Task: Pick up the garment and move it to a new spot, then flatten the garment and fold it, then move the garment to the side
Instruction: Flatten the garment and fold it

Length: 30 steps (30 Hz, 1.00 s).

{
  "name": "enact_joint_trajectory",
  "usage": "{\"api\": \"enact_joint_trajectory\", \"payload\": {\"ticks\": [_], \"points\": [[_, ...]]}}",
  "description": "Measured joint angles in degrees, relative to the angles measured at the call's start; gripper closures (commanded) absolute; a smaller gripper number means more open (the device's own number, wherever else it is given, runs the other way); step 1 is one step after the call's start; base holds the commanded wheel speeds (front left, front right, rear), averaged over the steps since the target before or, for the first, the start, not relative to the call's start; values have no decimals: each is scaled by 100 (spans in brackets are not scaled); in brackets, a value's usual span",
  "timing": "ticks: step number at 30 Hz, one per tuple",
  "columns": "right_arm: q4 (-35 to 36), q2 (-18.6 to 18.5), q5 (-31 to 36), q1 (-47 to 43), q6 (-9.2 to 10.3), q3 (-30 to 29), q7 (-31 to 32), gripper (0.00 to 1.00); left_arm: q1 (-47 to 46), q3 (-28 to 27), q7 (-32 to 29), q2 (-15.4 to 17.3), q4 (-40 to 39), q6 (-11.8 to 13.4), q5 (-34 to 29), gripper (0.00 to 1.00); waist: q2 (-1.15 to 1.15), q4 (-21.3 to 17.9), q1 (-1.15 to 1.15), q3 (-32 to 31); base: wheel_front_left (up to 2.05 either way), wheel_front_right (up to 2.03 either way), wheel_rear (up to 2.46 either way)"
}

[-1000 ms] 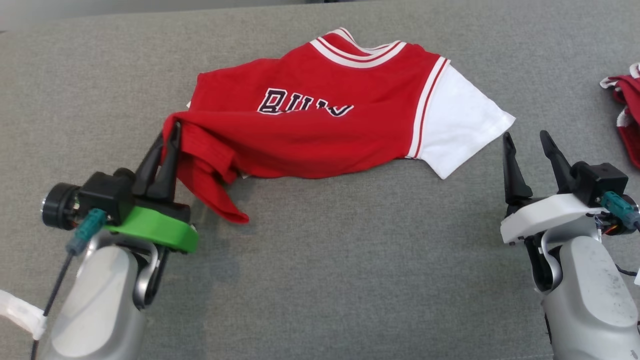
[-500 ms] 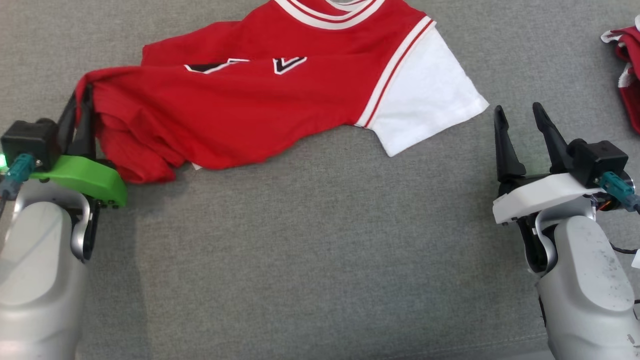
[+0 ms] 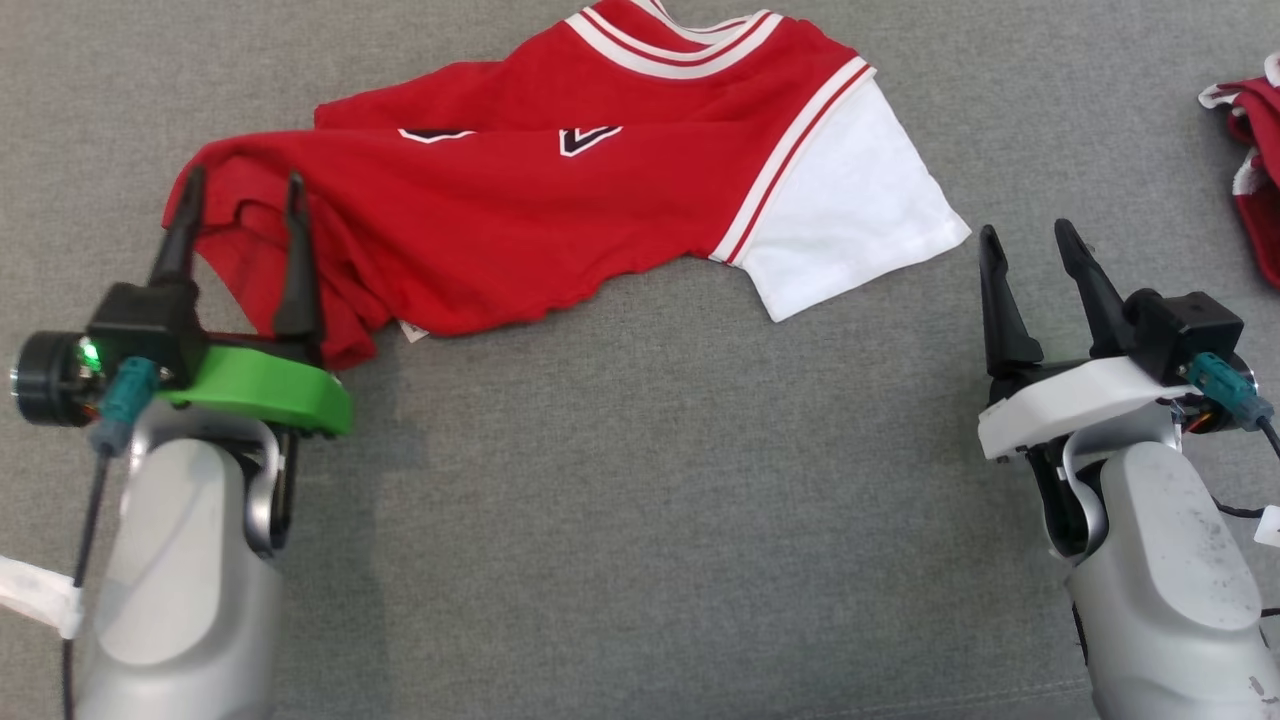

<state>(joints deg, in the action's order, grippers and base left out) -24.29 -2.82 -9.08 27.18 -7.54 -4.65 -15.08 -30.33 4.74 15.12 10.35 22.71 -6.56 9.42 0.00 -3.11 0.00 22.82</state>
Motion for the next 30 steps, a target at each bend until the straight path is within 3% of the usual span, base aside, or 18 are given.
{"api": "enact_joint_trajectory", "payload": {"ticks": [9,23,30], "points": [[-85,-1,-52,-114,0,59,0,0,603,559,0,-443,94,-75,-35,0,0,31,0,-249,0,0,0],[-108,-1,-57,-199,0,37,0,0,866,-9,0,-602,720,-77,-16,0,0,-51,0,-221,0,0,0],[-130,-1,-62,-200,1,75,0,0,889,40,0,-673,723,-78,-7,0,0,-58,0,-216,0,0,0]]}}
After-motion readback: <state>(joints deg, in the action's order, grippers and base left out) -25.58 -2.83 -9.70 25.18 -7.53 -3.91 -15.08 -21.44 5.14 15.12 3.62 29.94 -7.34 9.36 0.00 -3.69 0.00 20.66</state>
